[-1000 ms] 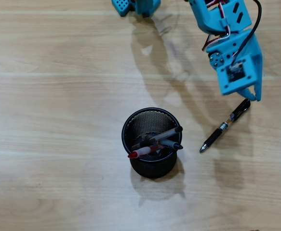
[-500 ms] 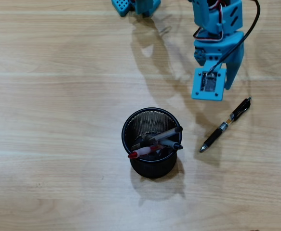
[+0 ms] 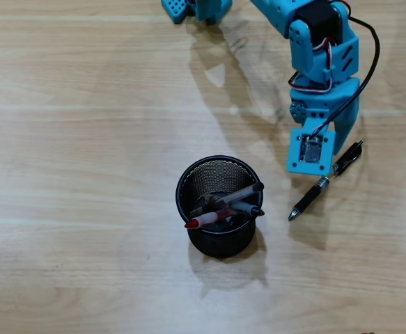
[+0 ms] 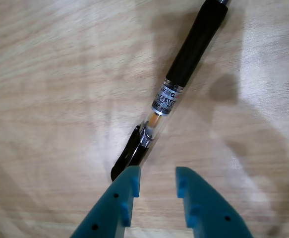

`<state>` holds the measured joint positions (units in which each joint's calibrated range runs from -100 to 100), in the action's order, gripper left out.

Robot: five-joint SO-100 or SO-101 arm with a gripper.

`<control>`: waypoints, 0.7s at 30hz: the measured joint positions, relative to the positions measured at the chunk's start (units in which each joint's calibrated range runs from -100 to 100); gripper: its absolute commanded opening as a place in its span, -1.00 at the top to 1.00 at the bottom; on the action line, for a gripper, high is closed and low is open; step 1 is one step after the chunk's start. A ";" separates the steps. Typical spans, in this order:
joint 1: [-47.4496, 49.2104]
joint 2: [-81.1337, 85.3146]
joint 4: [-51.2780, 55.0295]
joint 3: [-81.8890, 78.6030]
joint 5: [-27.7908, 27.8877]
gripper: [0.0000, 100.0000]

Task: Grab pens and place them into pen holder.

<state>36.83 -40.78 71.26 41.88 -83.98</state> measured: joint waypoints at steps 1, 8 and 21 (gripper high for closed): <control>0.00 -0.76 0.00 0.35 0.00 0.75; 0.48 -4.08 -0.17 0.89 -1.35 0.75; 2.10 -8.16 -10.27 1.06 -1.35 0.59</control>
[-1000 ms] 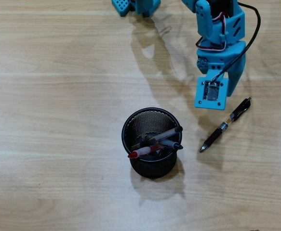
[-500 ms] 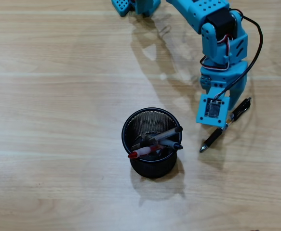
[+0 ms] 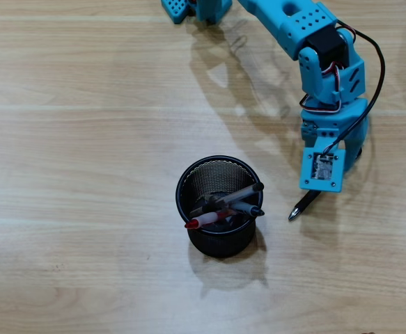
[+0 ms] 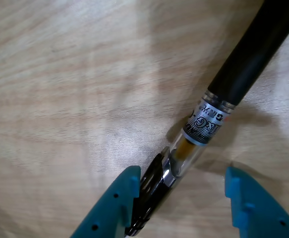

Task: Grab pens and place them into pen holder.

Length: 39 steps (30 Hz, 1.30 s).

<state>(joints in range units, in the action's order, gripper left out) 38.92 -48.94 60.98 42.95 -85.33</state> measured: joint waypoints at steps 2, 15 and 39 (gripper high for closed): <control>0.00 -0.85 -0.43 0.00 -0.16 0.59; 0.48 -5.18 -1.38 2.57 -4.06 0.64; 0.67 -5.44 6.13 3.02 -2.18 0.96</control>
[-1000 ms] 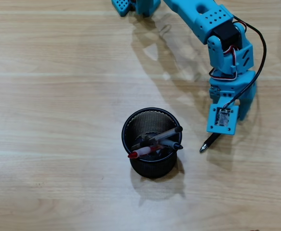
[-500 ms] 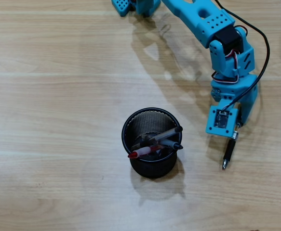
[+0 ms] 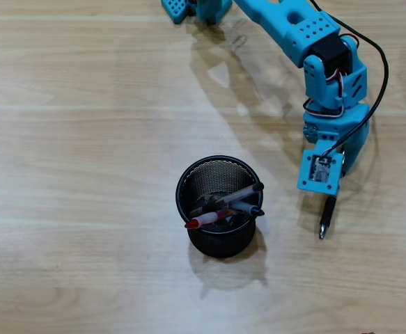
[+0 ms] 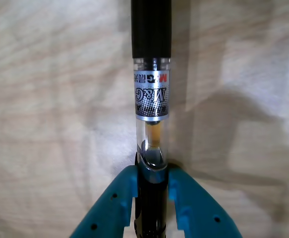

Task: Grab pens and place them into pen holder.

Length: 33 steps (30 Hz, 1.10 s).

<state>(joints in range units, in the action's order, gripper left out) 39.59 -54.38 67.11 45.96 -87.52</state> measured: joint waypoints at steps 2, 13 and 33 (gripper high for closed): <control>-0.48 1.78 3.19 -0.44 1.04 0.96; -4.76 14.87 28.92 -0.80 3.33 0.96; -7.53 46.30 31.68 -24.67 5.20 0.96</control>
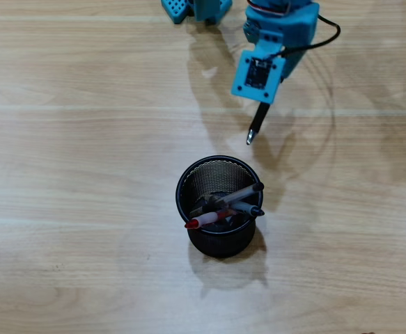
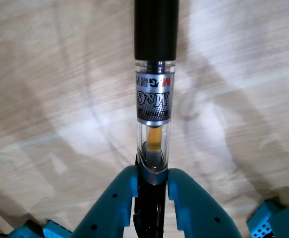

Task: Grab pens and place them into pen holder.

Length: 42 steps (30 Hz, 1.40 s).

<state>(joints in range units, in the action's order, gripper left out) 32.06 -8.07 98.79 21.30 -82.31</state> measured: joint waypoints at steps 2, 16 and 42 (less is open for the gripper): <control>-1.62 3.99 0.00 -2.48 1.14 0.96; -15.82 24.81 -32.28 -29.02 16.28 0.96; -24.49 3.99 -97.97 -30.79 26.63 0.95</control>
<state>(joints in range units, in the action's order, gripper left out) 7.58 -4.08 0.82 -9.49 -55.68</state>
